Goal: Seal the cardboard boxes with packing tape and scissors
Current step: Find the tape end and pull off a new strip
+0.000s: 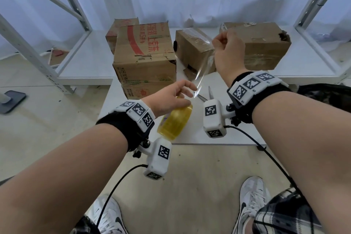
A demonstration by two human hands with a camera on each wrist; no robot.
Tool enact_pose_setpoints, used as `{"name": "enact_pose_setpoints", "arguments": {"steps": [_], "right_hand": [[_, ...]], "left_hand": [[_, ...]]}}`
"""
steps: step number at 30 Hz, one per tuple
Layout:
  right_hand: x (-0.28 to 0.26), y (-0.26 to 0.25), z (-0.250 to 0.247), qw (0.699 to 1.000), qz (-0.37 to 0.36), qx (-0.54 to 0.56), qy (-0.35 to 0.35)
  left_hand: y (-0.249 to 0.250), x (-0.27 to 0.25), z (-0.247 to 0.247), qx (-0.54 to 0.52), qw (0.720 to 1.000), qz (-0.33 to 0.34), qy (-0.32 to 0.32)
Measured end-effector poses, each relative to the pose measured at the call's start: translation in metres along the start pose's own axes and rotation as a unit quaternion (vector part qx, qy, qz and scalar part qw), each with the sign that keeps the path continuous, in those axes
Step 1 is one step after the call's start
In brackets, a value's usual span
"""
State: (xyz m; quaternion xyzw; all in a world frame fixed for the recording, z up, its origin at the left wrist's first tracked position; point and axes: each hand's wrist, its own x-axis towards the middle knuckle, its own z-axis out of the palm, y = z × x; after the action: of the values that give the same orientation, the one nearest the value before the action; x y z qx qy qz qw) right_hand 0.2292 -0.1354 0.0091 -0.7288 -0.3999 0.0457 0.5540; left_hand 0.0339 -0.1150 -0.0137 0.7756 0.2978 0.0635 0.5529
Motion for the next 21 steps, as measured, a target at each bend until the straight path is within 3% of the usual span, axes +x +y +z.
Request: {"name": "enact_pose_setpoints", "arguments": {"steps": [4,12,21], "right_hand": [[0.003,0.011,-0.015,0.997,0.044,-0.009,-0.065],[-0.005,0.039,-0.006,0.986,0.08,-0.106,-0.103],[-0.029,0.07,0.035,0.962,0.165,-0.129,-0.175]], "left_hand": [[-0.004,-0.002,-0.002,-0.041,0.999,-0.002,0.012],[-0.001,-0.004,-0.008,-0.034,0.999,-0.004,-0.036],[-0.006,-0.007,-0.011,-0.032,0.999,-0.011,-0.041]]}}
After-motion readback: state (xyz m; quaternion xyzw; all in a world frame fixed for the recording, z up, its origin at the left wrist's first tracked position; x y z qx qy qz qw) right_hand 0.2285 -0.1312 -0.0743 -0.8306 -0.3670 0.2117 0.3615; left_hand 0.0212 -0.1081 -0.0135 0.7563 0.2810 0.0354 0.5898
